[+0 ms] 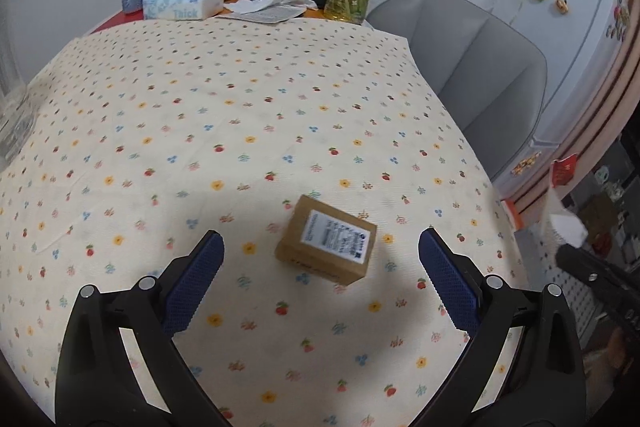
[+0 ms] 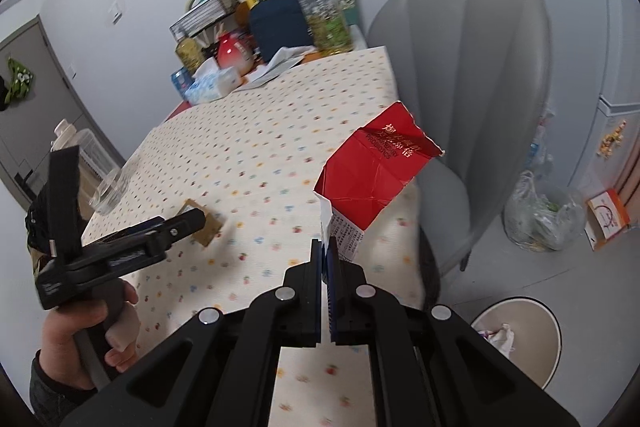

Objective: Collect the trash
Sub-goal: 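Grasp the red packet with the right tool while the left tool grasps the brown cardboard box, then carry the red packet in the right tool while the left tool carries the box to the bin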

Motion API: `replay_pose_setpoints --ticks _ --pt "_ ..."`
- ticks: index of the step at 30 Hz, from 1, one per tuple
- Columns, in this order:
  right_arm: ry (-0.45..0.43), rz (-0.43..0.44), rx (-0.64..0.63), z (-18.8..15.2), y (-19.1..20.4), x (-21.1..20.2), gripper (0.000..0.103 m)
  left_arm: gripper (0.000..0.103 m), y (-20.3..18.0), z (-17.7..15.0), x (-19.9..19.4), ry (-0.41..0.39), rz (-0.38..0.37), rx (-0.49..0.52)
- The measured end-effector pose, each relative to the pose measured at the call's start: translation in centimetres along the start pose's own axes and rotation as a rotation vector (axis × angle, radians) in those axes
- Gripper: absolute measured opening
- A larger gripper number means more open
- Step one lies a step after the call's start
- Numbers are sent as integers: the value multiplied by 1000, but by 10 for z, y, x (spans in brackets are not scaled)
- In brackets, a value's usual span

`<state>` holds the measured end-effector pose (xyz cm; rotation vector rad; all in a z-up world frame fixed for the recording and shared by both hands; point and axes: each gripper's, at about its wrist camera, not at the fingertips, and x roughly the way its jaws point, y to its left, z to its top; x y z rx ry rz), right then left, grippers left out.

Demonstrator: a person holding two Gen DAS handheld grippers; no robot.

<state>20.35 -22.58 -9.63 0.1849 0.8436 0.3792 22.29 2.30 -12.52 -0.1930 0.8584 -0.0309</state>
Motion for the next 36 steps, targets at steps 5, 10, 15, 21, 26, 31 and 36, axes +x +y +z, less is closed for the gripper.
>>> replay_pose_setpoints --ticks 5,10,15,21,26,31,36 --pt "-18 -23 27 -3 -22 -15 3 50 -16 -1 11 40 25 48" --pt "-31 -50 55 -8 -42 -28 4 49 -36 0 -7 -5 16 93" --pt "-40 -77 84 -17 -63 -40 4 49 -57 2 -24 -32 -21 118" --pt "-48 -108 118 -24 -88 -52 4 49 -85 3 -32 -48 -66 141" --pt "-39 -133 156 -33 -114 -58 4 49 -113 -1 -32 -41 -99 177" --pt "-29 -153 182 -42 -133 -59 4 49 -138 -4 -27 -26 -130 202" --pt "-14 -179 207 -50 -152 -58 4 49 -161 -8 -22 -12 -160 233"
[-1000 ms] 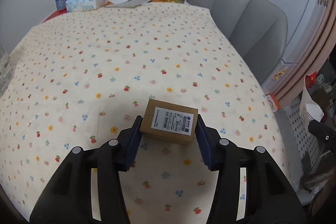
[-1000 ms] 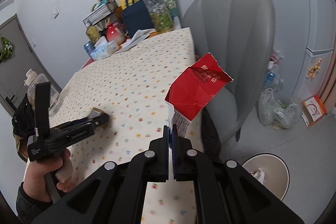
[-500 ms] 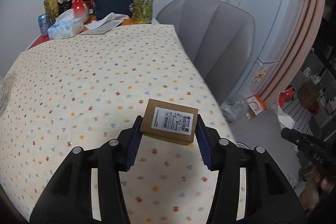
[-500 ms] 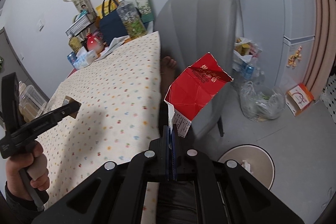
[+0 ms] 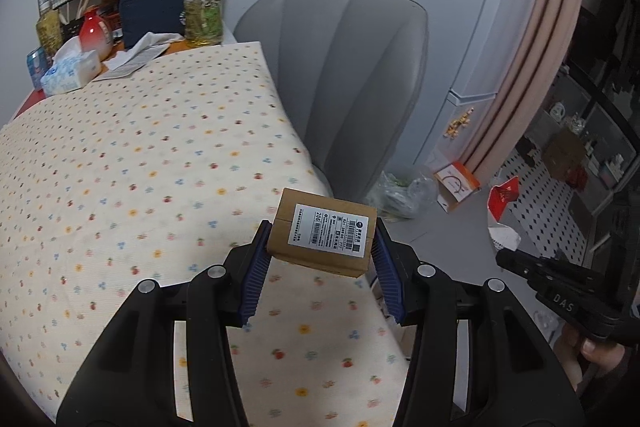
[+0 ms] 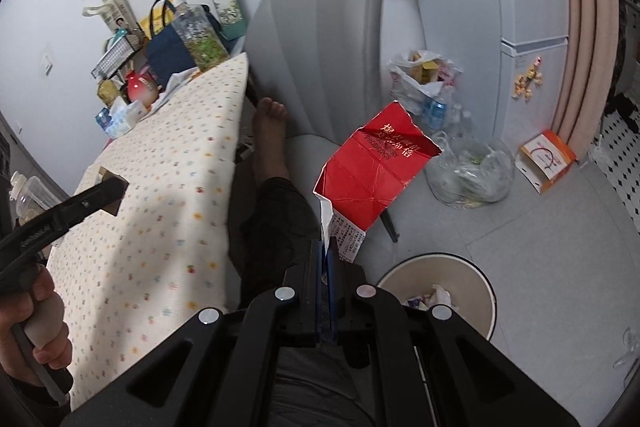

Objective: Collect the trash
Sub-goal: 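Carry the red packet in the right tool while the left tool carries the box to the bin, then open the right tool over the bin while the left tool drops the box into it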

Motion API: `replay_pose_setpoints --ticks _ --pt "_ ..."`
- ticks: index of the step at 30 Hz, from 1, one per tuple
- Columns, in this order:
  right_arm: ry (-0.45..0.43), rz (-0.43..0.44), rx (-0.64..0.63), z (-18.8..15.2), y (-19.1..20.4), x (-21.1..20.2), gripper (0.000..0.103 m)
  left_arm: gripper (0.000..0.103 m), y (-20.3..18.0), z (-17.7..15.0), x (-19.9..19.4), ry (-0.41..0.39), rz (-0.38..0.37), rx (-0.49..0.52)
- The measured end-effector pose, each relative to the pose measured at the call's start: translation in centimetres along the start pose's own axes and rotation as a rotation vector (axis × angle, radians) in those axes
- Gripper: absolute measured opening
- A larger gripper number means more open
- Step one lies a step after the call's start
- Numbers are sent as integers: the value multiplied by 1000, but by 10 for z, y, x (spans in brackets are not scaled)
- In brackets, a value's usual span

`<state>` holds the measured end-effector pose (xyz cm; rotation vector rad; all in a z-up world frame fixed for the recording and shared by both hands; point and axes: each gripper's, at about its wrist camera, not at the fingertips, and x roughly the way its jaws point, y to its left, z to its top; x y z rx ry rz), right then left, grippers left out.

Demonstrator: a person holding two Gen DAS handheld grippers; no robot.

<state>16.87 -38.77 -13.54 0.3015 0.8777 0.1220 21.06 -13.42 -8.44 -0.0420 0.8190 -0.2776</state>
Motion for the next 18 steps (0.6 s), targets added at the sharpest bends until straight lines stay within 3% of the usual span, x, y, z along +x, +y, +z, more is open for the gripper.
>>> replay_pose_setpoints --ticks 4,5,7,18 --pt "28 -13 43 -5 -21 6 11 49 -12 2 9 16 -18 2" --pt "34 -24 53 -7 -27 7 31 49 -16 4 11 20 -26 5" --pt "16 -51 74 -9 -38 4 58 49 -23 5 14 25 -35 15" --pt "-53 -109 138 -5 -89 -31 61 50 -91 2 39 88 -127 111"
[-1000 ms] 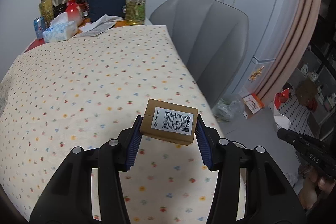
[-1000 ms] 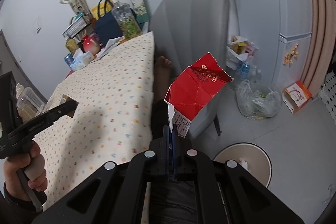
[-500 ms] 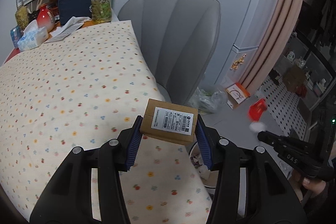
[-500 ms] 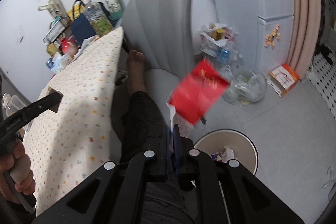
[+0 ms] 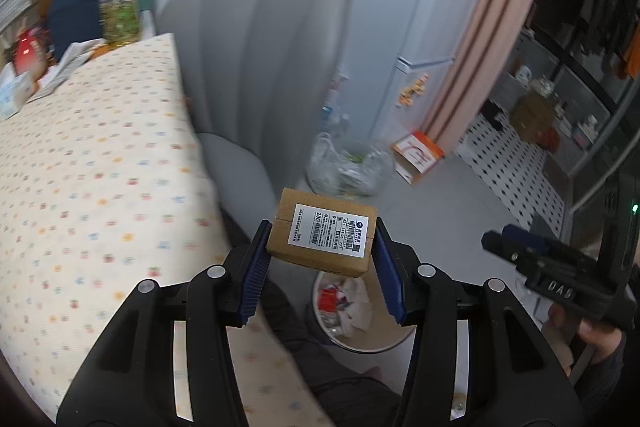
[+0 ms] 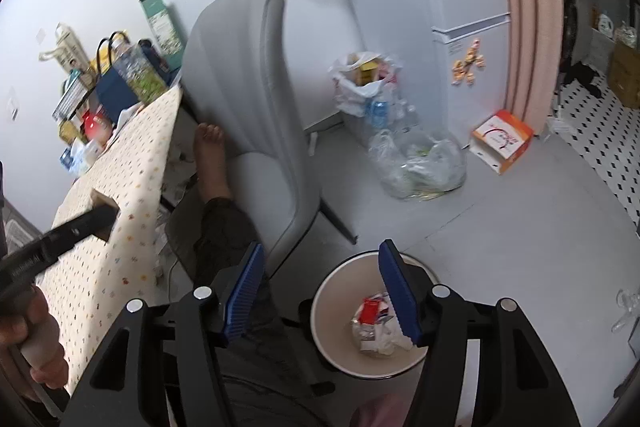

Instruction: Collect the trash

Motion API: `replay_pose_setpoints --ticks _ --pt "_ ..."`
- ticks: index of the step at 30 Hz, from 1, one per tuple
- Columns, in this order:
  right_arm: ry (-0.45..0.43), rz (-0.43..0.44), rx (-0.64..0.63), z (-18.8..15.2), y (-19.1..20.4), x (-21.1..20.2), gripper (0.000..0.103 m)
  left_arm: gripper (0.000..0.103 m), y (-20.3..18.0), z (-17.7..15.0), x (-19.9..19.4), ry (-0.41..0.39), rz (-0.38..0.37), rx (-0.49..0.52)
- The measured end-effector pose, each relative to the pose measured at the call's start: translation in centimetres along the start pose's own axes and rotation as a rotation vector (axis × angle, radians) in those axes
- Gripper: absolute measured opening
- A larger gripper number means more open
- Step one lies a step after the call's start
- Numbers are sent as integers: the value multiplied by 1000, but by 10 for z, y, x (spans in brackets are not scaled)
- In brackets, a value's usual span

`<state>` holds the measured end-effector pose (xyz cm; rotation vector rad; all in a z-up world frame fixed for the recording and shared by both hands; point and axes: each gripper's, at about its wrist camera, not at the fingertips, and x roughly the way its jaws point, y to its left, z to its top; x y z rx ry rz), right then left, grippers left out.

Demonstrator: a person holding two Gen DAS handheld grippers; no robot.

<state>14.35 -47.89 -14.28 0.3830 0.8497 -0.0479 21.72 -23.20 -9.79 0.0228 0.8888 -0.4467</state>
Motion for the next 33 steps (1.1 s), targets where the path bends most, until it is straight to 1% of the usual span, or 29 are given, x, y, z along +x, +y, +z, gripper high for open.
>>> replay_pose_setpoints --ticks 2,4,8,9,11,14,16,19,21,23,27,30,32,33 --pt "-19 -11 20 4 -14 -10 64 50 -13 0 6 12 -20 15" --pt "-34 -24 32 8 -28 -19 66 50 -28 -1 13 26 -43 32" --pt "-76 -43 68 15 -56 -41 70 51 -66 -6 35 80 -101 67" --pt "-86 -47 81 16 -63 -45 70 55 -73 -7 40 93 -111 78" --pt "-98 -54 102 16 -75 -52 70 84 -90 -10 49 116 -118 113" --pt "-107 -60 121 15 -89 -58 70 92 -100 -10 50 105 -97 136" --pt "-109 -58 132 14 -96 -60 70 96 -98 -8 49 99 -80 118" --pt "-112 -43 133 14 -96 -61 71 97 -89 -5 42 83 -61 86" --pt "-113 -32 126 13 -90 -62 72 97 -84 -3 36 77 -57 71" --pt "-115 -18 112 13 -83 -64 76 97 -81 -2 28 63 -48 61" --pt "-127 5 86 16 -66 -73 80 97 -72 2 7 30 -29 38" --pt "-158 9 64 20 -52 -90 87 97 -65 8 -8 5 -12 23" --pt "-177 10 41 22 -41 -101 95 97 -60 12 -23 -17 3 10" --pt "-186 11 30 23 -36 -107 96 97 -57 13 -30 -27 11 4"
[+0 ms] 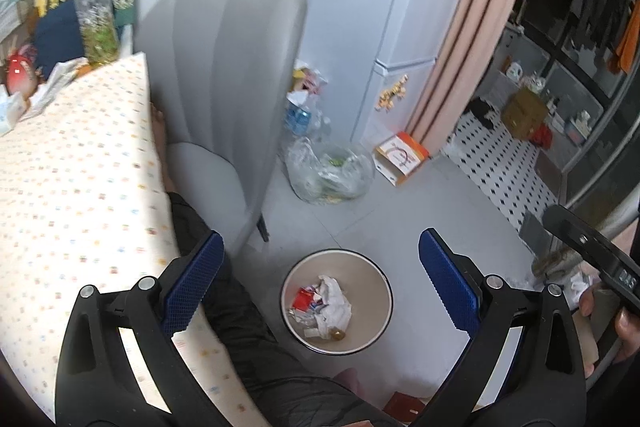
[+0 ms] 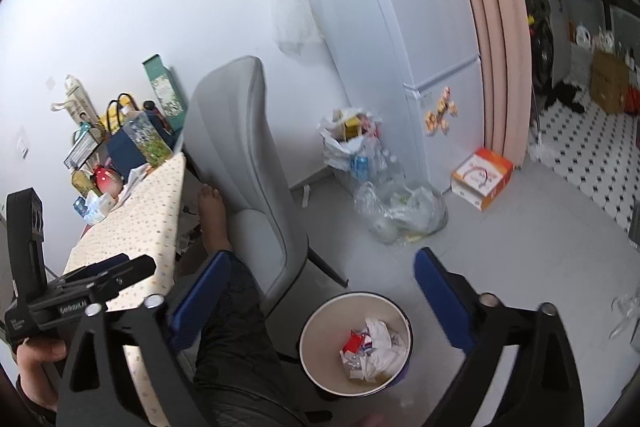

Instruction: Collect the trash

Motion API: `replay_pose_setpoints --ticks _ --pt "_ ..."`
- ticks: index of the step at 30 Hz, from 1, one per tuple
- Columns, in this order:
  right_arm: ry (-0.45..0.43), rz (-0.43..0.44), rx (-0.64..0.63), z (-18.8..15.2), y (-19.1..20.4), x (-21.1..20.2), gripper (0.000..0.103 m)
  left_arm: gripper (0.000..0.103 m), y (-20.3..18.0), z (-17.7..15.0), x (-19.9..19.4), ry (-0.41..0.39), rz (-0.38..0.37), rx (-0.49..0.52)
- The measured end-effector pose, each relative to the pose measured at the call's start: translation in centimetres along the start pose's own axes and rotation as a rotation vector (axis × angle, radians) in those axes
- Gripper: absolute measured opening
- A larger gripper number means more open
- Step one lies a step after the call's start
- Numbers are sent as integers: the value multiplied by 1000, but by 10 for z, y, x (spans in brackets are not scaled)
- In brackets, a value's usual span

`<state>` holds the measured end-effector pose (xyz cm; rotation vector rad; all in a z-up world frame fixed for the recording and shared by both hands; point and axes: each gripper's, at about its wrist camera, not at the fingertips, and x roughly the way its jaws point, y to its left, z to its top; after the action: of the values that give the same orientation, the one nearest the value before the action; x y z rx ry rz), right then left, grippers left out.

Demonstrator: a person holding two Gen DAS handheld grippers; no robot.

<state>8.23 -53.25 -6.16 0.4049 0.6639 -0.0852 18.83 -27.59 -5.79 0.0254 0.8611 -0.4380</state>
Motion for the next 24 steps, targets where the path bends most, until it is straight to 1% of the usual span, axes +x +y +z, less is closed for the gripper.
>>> replay_pose_setpoints --ticks 4,8,15,17,19,23,24 --pt "-12 10 -13 6 18 -18 96 97 16 3 -32 -47 25 -35" --pt "-26 -2 -38 13 41 -37 96 97 34 2 -77 -119 58 -74" --pt "-48 -7 -98 16 85 -69 96 97 53 -3 -145 -217 128 -93" --pt "-63 8 -125 15 99 -80 96 97 56 -7 -160 -233 145 -92" --pt "-75 16 -157 14 111 -90 96 97 60 -12 -173 -238 146 -88" --pt "-110 -27 -206 6 136 -110 95 97 67 -22 -200 -262 146 -89" --pt "-117 -23 -205 5 139 -114 95 97 67 -24 -204 -269 147 -90"
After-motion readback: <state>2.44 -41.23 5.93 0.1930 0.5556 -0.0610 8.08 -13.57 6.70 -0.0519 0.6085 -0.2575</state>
